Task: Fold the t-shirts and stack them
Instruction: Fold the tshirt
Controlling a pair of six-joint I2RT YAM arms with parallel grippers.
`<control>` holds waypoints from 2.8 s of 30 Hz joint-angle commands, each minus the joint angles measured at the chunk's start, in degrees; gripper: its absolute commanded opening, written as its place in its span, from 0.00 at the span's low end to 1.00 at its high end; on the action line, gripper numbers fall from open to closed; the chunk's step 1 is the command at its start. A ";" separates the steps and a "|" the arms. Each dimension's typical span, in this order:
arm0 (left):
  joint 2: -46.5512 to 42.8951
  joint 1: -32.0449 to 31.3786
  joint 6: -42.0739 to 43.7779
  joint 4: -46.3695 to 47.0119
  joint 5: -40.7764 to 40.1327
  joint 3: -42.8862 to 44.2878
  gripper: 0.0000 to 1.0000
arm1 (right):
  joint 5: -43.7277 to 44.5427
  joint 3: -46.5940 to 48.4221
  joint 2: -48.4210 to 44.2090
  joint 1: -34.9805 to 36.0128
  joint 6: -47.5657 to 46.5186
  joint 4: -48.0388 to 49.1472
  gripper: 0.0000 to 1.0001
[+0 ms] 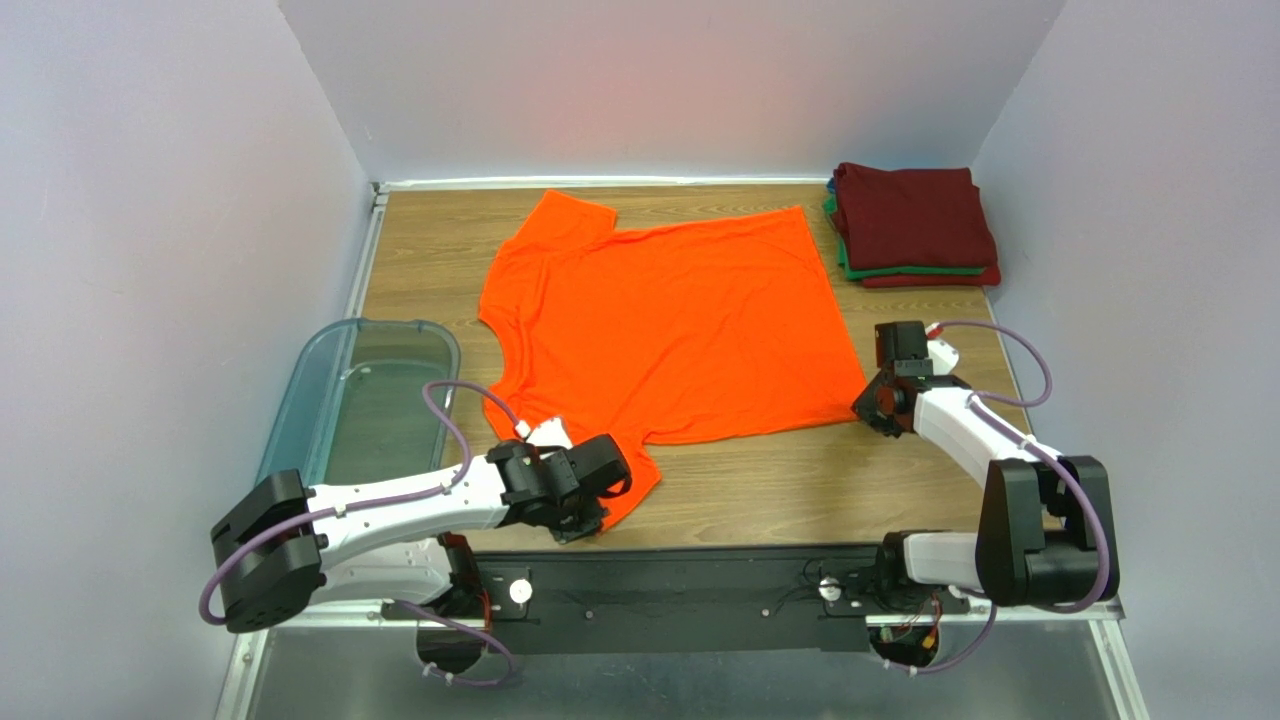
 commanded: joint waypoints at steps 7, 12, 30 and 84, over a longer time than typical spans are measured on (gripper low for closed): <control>-0.90 -0.55 -0.66 -0.05 -0.57 -1.00 0.00 | 1.17 1.59 1.44 -0.46 1.94 -0.12 0.35; -1.43 -0.55 -0.84 0.13 -0.66 -1.17 0.00 | 2.14 2.30 2.49 -0.55 2.56 -0.12 0.38; -3.28 -0.72 -0.93 -4.17 0.75 0.32 0.00 | -0.85 -3.85 -10.50 -0.55 4.49 -8.29 0.02; 1.99 29.07 41.34 22.09 -17.44 20.54 0.00 | -15.35 22.24 3.10 -0.55 -10.45 -6.98 0.01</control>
